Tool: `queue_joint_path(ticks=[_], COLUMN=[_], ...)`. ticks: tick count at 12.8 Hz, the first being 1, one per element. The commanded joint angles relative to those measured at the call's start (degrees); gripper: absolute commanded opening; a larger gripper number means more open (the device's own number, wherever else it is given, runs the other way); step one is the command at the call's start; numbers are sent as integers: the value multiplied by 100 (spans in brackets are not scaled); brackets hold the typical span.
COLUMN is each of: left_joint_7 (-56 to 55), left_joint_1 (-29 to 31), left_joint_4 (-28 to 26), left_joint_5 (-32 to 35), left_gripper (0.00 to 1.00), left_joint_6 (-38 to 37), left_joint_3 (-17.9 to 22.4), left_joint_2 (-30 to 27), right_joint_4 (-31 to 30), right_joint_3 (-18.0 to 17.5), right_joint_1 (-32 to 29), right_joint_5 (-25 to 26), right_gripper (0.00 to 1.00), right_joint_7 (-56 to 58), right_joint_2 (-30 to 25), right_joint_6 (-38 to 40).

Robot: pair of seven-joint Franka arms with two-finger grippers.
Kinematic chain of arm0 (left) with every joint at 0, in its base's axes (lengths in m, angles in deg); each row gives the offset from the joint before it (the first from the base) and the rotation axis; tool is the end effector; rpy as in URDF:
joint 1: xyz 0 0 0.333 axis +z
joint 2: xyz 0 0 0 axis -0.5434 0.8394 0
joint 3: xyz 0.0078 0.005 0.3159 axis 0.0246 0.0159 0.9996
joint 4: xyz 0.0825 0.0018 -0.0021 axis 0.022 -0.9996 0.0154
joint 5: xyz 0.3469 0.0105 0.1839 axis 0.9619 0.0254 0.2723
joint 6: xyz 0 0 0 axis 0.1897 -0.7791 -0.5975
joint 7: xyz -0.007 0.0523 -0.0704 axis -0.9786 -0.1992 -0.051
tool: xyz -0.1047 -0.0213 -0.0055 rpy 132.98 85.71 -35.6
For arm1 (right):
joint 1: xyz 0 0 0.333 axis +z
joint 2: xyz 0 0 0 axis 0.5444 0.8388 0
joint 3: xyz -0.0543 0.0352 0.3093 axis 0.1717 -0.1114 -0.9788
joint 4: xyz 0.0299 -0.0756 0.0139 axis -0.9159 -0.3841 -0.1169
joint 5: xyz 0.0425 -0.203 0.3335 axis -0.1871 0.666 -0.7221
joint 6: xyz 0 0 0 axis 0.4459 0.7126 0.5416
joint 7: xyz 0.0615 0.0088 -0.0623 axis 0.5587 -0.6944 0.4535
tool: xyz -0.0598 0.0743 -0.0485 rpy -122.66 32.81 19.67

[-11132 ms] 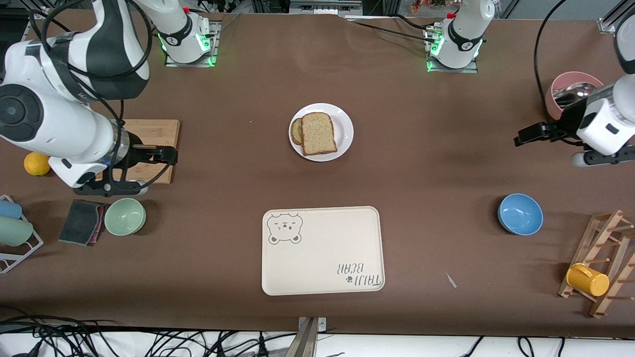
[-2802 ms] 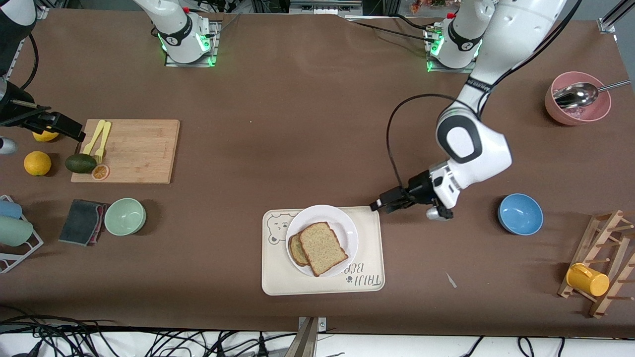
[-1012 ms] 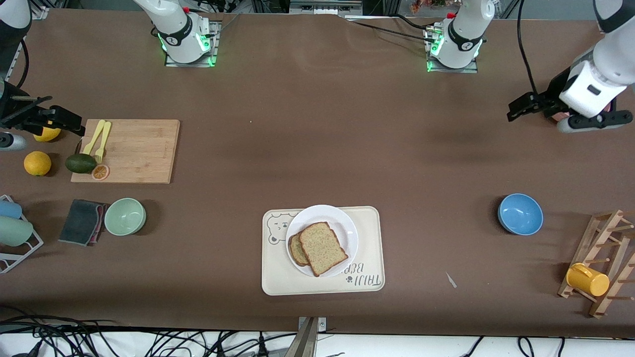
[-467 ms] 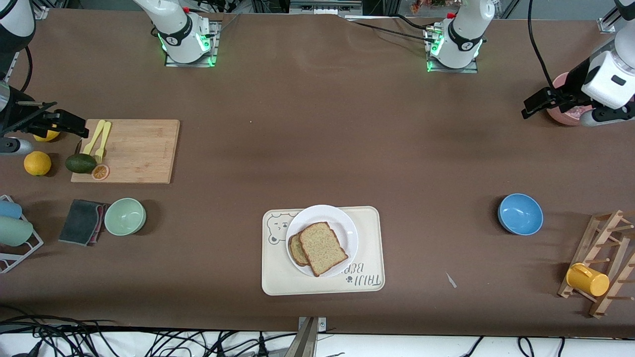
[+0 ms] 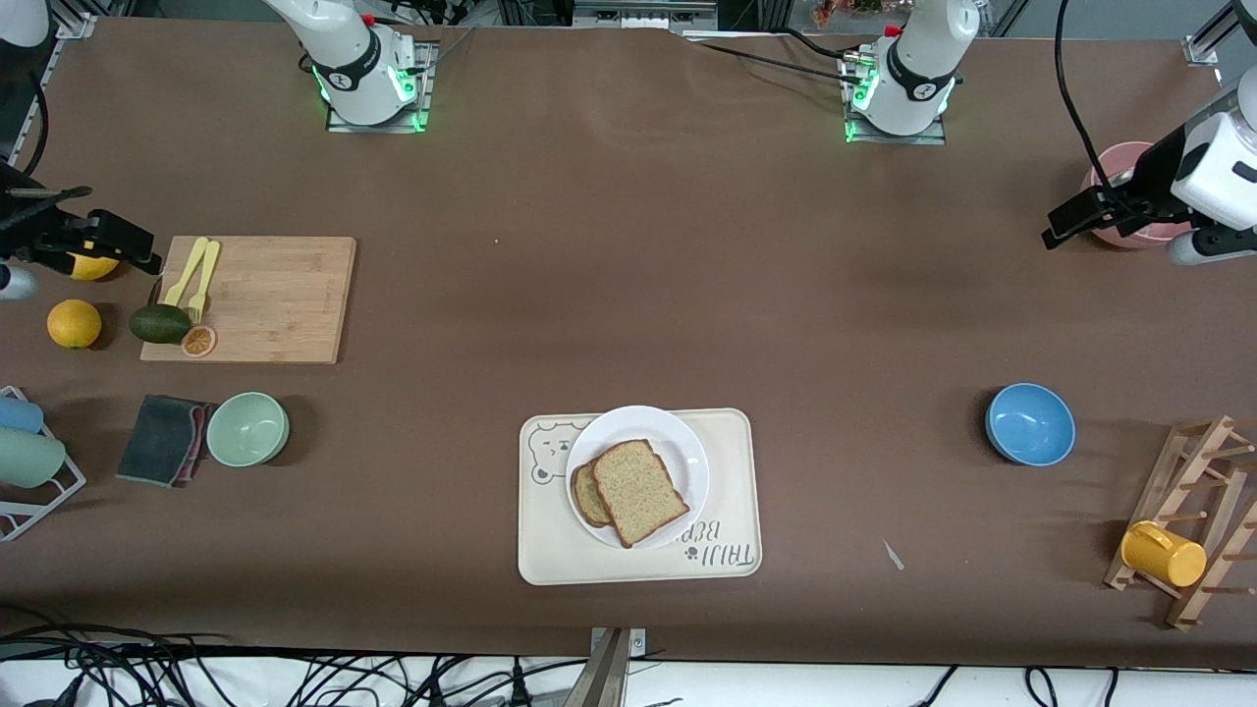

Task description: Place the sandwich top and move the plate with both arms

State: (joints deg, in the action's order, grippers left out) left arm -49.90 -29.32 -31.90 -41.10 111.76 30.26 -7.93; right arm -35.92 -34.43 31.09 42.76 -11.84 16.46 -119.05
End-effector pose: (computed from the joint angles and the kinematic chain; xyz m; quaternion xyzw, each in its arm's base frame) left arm 0.5219 0.0164 0.5702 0.9937 0.1082 -0.0259 0.0125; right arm 0.5815 -0.0251 0.5903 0.9999 0.0091 -0.0106 0.0081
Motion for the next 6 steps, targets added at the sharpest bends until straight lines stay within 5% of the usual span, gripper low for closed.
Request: queue_joint_path(ticks=[1,6], left_joint_7=[-80,-28], left_joint_1=[-105,-26], left_joint_4=[464,571], left_joint_5=[364,382], left_gripper=[100,100], left_joint_6=[-116,-90], left_joint_3=[79,44], left_joint_2=[80,45], right_joint_4=[130,112], right_joint_3=[-5,-14], right_joint_1=[-4,5], right_joint_5=[-87,-298], right_gripper=[100,100], right_joint_7=[59,102], right_joint_2=[27,10], right_joint_6=[100,143])
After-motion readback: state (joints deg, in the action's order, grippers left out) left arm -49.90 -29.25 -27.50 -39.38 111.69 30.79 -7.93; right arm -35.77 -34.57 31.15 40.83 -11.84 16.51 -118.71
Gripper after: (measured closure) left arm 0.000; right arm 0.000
